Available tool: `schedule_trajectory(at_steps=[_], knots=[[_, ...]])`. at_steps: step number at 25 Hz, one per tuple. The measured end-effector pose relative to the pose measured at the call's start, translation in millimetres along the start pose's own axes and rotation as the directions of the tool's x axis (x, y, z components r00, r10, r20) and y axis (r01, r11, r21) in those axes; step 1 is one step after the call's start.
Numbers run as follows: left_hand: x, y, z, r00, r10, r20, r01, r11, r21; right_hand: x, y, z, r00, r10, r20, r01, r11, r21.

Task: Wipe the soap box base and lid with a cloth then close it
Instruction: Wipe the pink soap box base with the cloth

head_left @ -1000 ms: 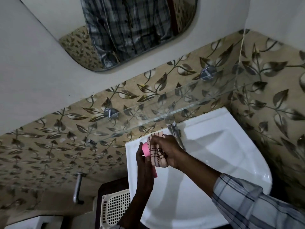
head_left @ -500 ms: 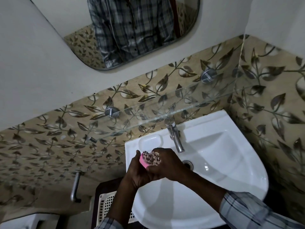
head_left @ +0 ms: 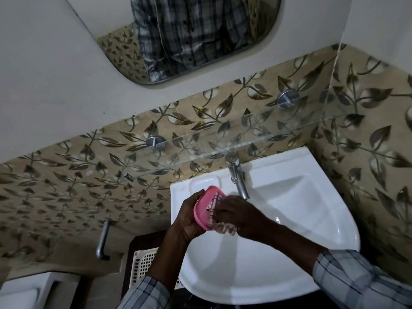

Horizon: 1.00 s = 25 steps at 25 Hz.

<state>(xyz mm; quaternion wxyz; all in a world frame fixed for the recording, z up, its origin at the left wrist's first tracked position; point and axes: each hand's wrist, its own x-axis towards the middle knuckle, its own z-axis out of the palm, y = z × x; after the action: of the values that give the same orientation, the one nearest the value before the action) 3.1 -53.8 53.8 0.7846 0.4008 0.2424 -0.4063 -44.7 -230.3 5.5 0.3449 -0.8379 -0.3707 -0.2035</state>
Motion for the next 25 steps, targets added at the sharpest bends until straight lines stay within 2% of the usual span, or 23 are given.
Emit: schedule_trajectory(at_steps=[2, 4, 5, 6, 7, 8, 9, 10, 11, 12, 13, 14, 15, 16, 17, 18, 19, 20, 22, 23, 25], knots=[[-3, -2, -1, 1.0, 0.008, -0.002, -0.008, 0.999, 0.037, -2, 6, -10, 0.995, 0.028, -0.1, -0.029, 1.0, -0.009], [-3, -8, -2, 0.996, 0.044, -0.082, -0.038, 0.997, 0.071, -2, -11, -2, 0.995, 0.06, -0.076, -0.06, 0.998, 0.002], [0, -11, -2, 0.984, 0.108, -0.144, -0.093, 0.99, 0.109, 1, -25, 5, 0.982, 0.173, -0.071, -0.168, 0.983, 0.077], [5, -16, -3, 0.957, 0.215, -0.195, -0.179, 0.966, 0.188, 11, -36, 8, 0.916, 0.394, -0.074, -0.372, 0.903, 0.215], [8, -22, -4, 0.913, 0.343, -0.223, -0.275, 0.918, 0.285, 25, -40, 7, 0.723, 0.691, -0.011, -0.618, 0.654, 0.436], [10, -29, -3, 0.864, 0.457, -0.213, -0.36, 0.855, 0.374, 39, -35, 3, 0.453, 0.88, 0.141, -0.669, 0.231, 0.706], [12, -37, -4, 0.822, 0.542, -0.171, -0.435, 0.794, 0.425, 53, -30, -2, 0.282, 0.909, 0.306, -0.518, -0.124, 0.846], [13, -43, -4, 0.799, 0.587, -0.127, -0.49, 0.76, 0.427, 61, -29, -3, 0.226, 0.901, 0.371, -0.407, -0.258, 0.876], [12, -46, -4, 0.802, 0.586, -0.115, -0.506, 0.769, 0.391, 64, -32, -3, 0.224, 0.913, 0.34, -0.47, -0.204, 0.859], [7, -44, -5, 0.818, 0.56, -0.131, -0.491, 0.799, 0.347, 61, -34, 1, 0.285, 0.927, 0.243, -0.616, -0.018, 0.788], [3, -41, -6, 0.836, 0.527, -0.155, -0.468, 0.831, 0.301, 53, -42, 1, 0.424, 0.894, 0.144, -0.712, 0.23, 0.663], [0, -36, -7, 0.856, 0.486, -0.178, -0.438, 0.863, 0.25, 40, -47, 2, 0.608, 0.786, 0.112, -0.706, 0.472, 0.528], [-3, -33, -8, 0.878, 0.44, -0.189, -0.406, 0.893, 0.193, 26, -45, 3, 0.778, 0.617, 0.119, -0.598, 0.668, 0.443], [-7, -29, -7, 0.9, 0.395, -0.187, -0.373, 0.917, 0.14, 12, -37, 2, 0.913, 0.398, 0.091, -0.404, 0.85, 0.339], [-9, -25, -5, 0.922, 0.349, -0.171, -0.335, 0.936, 0.105, 0, -26, -1, 0.987, 0.151, 0.056, -0.159, 0.97, 0.182], [-12, -22, -3, 0.943, 0.297, -0.15, -0.288, 0.954, 0.082, -8, -17, -3, 0.998, -0.054, 0.029, 0.054, 0.998, 0.013], [-13, -21, -2, 0.962, 0.239, -0.13, -0.232, 0.97, 0.068, -14, -10, -2, 0.983, -0.185, 0.014, 0.185, 0.977, -0.102], [-14, -23, 0, 0.978, 0.184, -0.101, -0.179, 0.982, 0.057, -16, -7, 0, 0.969, -0.244, 0.026, 0.245, 0.96, -0.132], [-17, -28, 1, 0.99, 0.126, -0.056, -0.123, 0.99, 0.067, -13, -6, 4, 0.956, -0.295, 0.005, 0.292, 0.943, -0.161], [-17, -31, 2, 0.99, 0.134, -0.045, -0.13, 0.989, 0.077, -9, -5, 3, 0.961, -0.275, -0.025, 0.267, 0.948, -0.171], [-15, -32, 5, 0.976, 0.209, -0.052, -0.207, 0.977, 0.049, 4, -3, -4, 0.975, -0.163, -0.148, 0.124, 0.962, -0.245]])
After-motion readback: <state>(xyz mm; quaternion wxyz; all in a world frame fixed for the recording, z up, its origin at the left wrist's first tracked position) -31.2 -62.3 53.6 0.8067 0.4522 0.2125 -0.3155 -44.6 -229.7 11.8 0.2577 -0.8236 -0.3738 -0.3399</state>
